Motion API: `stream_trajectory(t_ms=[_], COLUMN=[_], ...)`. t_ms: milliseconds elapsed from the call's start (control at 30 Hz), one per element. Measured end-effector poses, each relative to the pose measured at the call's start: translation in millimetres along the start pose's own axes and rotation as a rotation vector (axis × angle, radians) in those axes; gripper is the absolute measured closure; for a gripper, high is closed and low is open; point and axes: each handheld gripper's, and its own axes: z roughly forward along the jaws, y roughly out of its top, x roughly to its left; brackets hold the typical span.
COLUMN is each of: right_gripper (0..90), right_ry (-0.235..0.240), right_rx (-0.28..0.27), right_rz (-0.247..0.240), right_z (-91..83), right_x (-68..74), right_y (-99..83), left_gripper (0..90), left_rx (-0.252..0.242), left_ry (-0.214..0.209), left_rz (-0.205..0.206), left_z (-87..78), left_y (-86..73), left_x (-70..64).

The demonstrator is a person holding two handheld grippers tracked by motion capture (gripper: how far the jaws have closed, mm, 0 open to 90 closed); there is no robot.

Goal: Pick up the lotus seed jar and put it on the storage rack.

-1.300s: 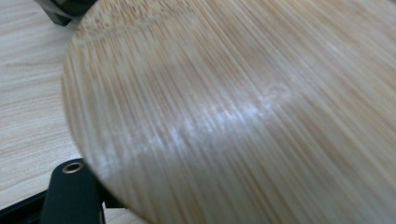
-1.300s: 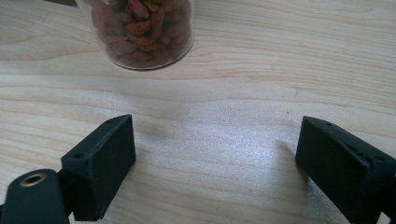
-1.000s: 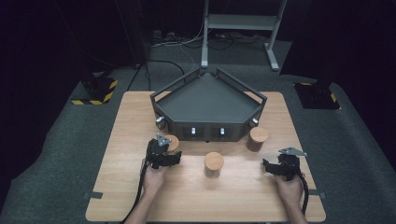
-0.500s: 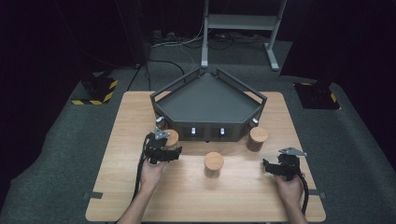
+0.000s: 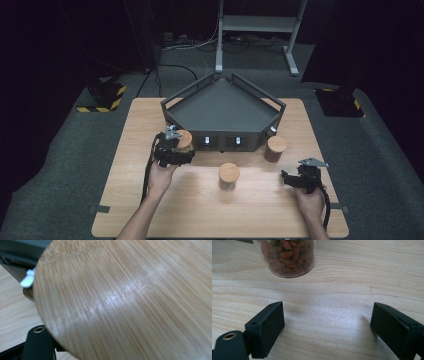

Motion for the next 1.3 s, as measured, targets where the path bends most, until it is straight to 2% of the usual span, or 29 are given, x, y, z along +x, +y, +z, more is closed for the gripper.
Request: stream_trajectory(t_ms=[267, 467, 833, 1000, 1133, 1300], right_gripper=[11.9, 11.9, 11.9, 11.9, 11.9, 11.9], right_ry=[0.000, 0.000, 0.000, 0.000, 0.000, 0.000], right_rx=[0.000, 0.000, 0.000, 0.000, 0.000, 0.000], right_rz=[0.000, 0.000, 0.000, 0.000, 0.000, 0.000], right_z=[0.0, 0.0, 0.0, 0.0, 0.0, 0.0], right_x=[0.0, 0.0, 0.0, 0.0, 0.0, 0.0], right_y=[0.0, 0.0, 0.0, 0.0, 0.0, 0.0], left_gripper=[25.2, 25.2, 25.2, 25.2, 25.2, 25.2], left_rx=[-0.006, -0.013, -0.035, -0.037, -0.041, -0.028], left_ry=[-0.013, -0.018, -0.022, -0.008, 0.016, 0.049], left_rz=[0.009, 0.020, -0.026, -0.047, -0.083, -0.087], left_z=[-4.9, -8.1, -6.5, -3.1, 1.4, 9.4], left_y=[19.3, 40.1, 74.3, 83.2, 90.5, 98.0], left_x=[0.2, 0.2, 10.4, 14.0, 18.9, 21.2])
